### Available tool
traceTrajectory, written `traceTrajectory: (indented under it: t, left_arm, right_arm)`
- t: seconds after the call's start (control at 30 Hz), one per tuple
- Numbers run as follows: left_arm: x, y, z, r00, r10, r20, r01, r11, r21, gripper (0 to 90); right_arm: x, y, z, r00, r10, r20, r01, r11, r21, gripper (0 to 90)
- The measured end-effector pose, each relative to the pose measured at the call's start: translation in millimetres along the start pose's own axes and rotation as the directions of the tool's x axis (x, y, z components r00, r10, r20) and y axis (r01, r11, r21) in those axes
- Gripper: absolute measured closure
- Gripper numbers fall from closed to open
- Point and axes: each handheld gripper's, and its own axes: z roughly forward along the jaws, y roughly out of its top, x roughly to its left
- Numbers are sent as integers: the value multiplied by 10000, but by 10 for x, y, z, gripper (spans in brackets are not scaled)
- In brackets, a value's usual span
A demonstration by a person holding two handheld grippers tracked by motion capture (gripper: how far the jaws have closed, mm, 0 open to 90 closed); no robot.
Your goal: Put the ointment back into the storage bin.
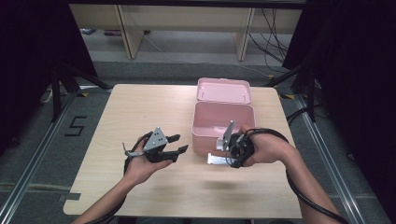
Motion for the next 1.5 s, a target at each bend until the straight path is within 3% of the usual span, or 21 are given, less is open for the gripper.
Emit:
traceTrajectory:
  t: [0.13, 0.23, 0.27, 0.33, 0.37, 0.57, 0.6, 0.67, 0.77, 0.9, 0.93, 0.97, 1.0, 1.03, 1.07, 1.13, 1.17, 1.33, 1.4, 1.43, 1.5]
  left_arm:
    - [-1, 0, 0, 10000, 76, 22, -76, 10000, 27, 486]
    - [-5, 0, 2, 10000, 79, 39, -79, 10000, 34, 485]
    - [-10, -3, 4, 10000, 12, 28, -12, 10000, 41, 486]
    - [-11, -10, 16, 10000, -7, 100, 7, 10000, -61, 486]
    - [-17, -9, 11, 10000, -6, 54, 6, 10000, 5, 486]
    - [-21, -17, 15, 10000, -23, 69, 23, 10000, 41, 486]
    - [-21, -17, 15, 10000, -19, 69, 19, 10000, 43, 486]
    - [-22, -14, 14, 10000, -22, 73, 22, 10000, 33, 486]
    - [-20, -15, 15, 10000, -16, 70, 16, 10000, 46, 486]
    - [-22, -18, 15, 10000, -21, 73, 21, 10000, 41, 486]
    - [-22, -19, 16, 10000, -25, 79, 25, 10000, 36, 485]
    - [-21, -19, 15, 10000, -10, 78, 9, 10000, 48, 486]
    - [-21, -20, 16, 10000, -19, 74, 19, 10000, 51, 485]
    - [-20, -20, 16, 10000, -5, 72, 5, 10000, 55, 485]
    - [-20, -21, 17, 10000, -6, 77, 6, 10000, 70, 486]
    - [-19, -20, 17, 10000, -3, 79, 2, 10000, 79, 485]
    - [-18, -20, 17, 10000, 11, 76, -12, 10000, 81, 485]
    - [-20, -19, 16, 10000, -13, 77, 13, 10000, 51, 485]
    - [-17, -19, 17, 10000, 15, 71, -15, 10000, 80, 485]
    - [-16, -20, 17, 10000, 24, 71, -25, 10000, 90, 485]
    - [-19, -22, 18, 10000, 6, 75, -7, 10000, 93, 484]
  right_arm:
    - [-22, -18, -43, 9998, 190, 36, -190, 9998, -27, 719]
    - [-49, -28, -83, 9999, 139, 43, -139, 9999, -85, 719]
    - [-74, -31, -91, 9999, -116, 105, 118, 9998, -148, 719]
    - [-65, -36, -130, 9995, 306, 122, -306, 9995, -14, 719]
    - [-109, -37, -141, 9999, -63, 111, 65, 9999, -127, 720]
    - [-135, -51, -171, 9996, 160, 218, -157, 9998, -150, 720]
    - [-161, -52, -171, 9998, -123, 185, 127, 9997, -190, 720]
    - [-179, -48, -184, 9994, -237, 259, 241, 9996, -176, 719]
    - [-162, -51, -204, 9995, 258, 195, -254, 9995, -195, 720]
    - [-199, -50, -242, 9996, -40, 280, 46, 9998, -215, 719]
    - [-192, -56, -266, 9994, 161, 294, -160, 9999, -45, 720]
    - [-202, -48, -265, 9996, 39, 263, -33, 9998, -210, 720]
    - [-191, -54, -285, 9989, 335, 315, -334, 9994, -34, 719]
    - [-213, -57, -289, 9991, 142, 388, -139, 9999, -91, 720]
    - [-208, -52, -300, 9991, 269, 330, -268, 9996, -48, 720]
    - [-249, -42, -312, 9993, -210, 309, 215, 9997, -151, 720]
    - [-232, -50, -323, 9992, 172, 363, -170, 9998, -76, 720]
    - [-271, -44, -367, 9993, 154, 340, -151, 9999, -81, 719]
    - [-305, -23, -388, 9989, -227, 405, 233, 9996, -154, 719]
    - [-292, -25, -411, 9989, 167, 437, -167, 9999, -10, 719]
    - [-327, -16, -417, 9993, -44, 369, 50, 9999, -145, 719]
